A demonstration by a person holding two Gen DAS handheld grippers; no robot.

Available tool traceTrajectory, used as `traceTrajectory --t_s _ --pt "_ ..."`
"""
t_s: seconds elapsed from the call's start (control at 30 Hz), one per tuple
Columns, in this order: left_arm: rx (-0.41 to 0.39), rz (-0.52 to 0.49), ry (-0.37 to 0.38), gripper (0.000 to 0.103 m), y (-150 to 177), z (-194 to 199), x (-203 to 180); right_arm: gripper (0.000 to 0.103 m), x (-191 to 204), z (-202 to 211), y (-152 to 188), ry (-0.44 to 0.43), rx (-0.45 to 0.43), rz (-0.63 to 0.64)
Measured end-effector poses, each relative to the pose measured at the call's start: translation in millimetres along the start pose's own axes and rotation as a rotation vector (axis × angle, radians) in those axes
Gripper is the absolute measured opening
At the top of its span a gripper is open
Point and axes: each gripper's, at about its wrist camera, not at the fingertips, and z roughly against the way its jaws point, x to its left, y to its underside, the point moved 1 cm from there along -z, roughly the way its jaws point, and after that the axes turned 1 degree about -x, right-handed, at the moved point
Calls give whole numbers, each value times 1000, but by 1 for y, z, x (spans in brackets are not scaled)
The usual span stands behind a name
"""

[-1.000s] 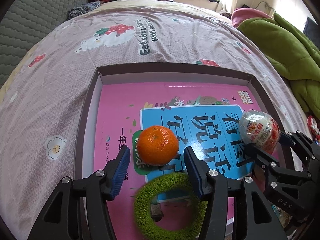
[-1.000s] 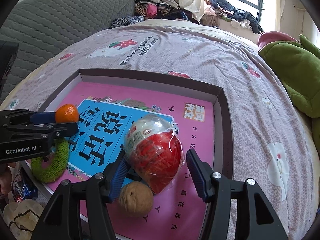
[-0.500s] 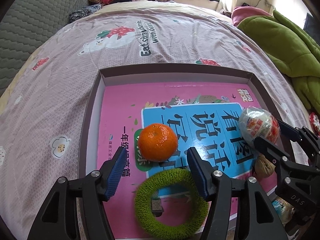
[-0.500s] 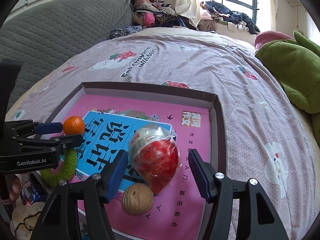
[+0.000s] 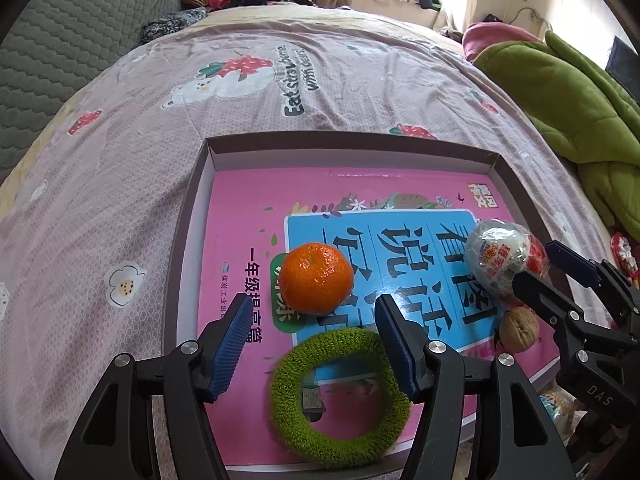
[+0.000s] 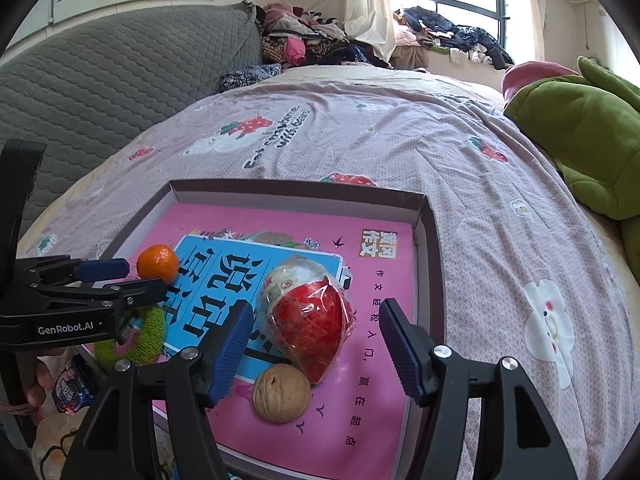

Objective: Organize objects
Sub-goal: 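Lower the mandarin with the left gripper while the right lowers the red egg, releasing both onto the workbook, then withdraw both grippers from the box back toward the remaining items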

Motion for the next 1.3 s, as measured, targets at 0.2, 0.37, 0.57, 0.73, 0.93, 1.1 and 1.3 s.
traceTrajectory --t_s 0.2,0.37,0.57,0.73,0.93,1.1,1.3 --pt "-15 16 21 71 1 9 0 68 1 9 2 -15 -18 -13" --pt "-24 22 19 71 1 15 1 68 5 14 3 -15 -25 -11" --pt "-39 41 19 71 5 23 5 68 6 25 6 -21 -48 -33" --pt "-51 46 22 71 9 33 7 68 11 39 9 -27 -74 -27" --pt "-68 52 34 71 14 47 5 68 19 61 9 -34 -114 -9" --pt "-77 59 43 71 17 59 4 68 25 76 10 -42 -136 -2" --pt "-79 68 56 71 22 72 4 68 29 88 14 -41 -144 1"
